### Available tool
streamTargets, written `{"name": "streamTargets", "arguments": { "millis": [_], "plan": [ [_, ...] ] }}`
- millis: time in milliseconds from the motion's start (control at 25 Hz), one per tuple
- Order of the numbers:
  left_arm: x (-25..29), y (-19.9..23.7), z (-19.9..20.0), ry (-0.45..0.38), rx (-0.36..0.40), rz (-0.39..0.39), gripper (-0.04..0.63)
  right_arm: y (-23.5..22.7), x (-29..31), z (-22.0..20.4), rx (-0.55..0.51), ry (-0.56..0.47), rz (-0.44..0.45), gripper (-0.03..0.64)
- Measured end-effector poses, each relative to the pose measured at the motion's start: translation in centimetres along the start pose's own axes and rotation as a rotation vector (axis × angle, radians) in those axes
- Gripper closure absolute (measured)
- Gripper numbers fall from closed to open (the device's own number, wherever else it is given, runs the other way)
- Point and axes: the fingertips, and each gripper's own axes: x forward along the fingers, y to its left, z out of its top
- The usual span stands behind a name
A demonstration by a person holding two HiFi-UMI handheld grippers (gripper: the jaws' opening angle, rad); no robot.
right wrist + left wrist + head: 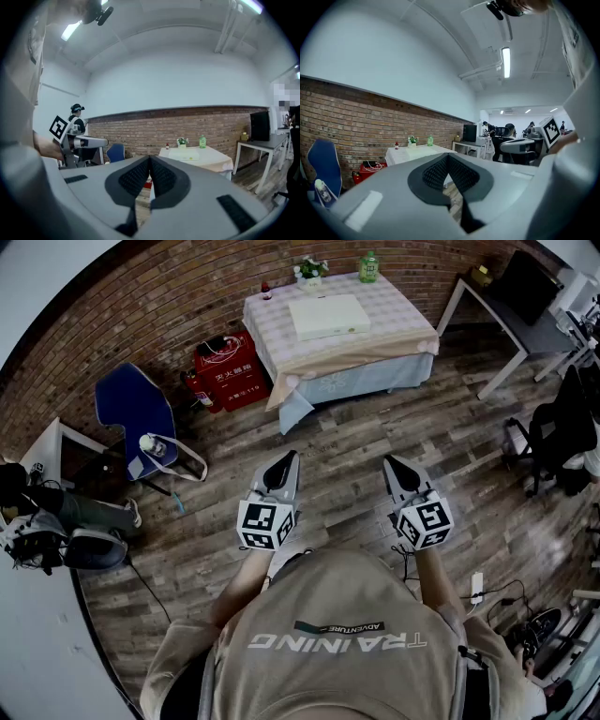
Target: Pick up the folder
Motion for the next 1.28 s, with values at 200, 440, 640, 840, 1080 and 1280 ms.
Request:
{"name": "streamTargets", "arguments": {
  "millis": [200, 440, 640, 840, 1080, 1280],
  "plan": [
    [1.2, 0.7, -0.3, 0.012, -0.020, -0.037, 0.588, -0.6, 0.9, -0.5, 0.018, 0.021, -0.023, 0.606],
    [2.6, 1.7, -0.7, 0.019, -0.017, -0.128, 0.588, 0.0, 1.7, -0.7, 0.029, 0.021, -0.094, 0.606],
    [3.1, 1.1, -2.9, 0.059, -0.061, -0.151, 0.588, -0.5, 1.2, -2.6, 0.109, 0.035, -0.139, 0.606],
    [5.2, 0.5, -3.2, 0.065, -0.059, -0.165, 0.588, -2.4, 2.1, -4.1, 0.118, 0.078, -0.130, 0.606],
    [8.7, 1.7, -2.5, 0.079, -0.045, -0.071, 0.588, -6.8, 4.9, -3.7, 0.092, 0.051, -0.064, 0.606],
    [11.7, 2.0, -1.7, 0.109, -0.046, 0.000, 0.588, -12.1, 5.8, -4.4, 0.123, 0.058, -0.032, 0.606]
  ]
}}
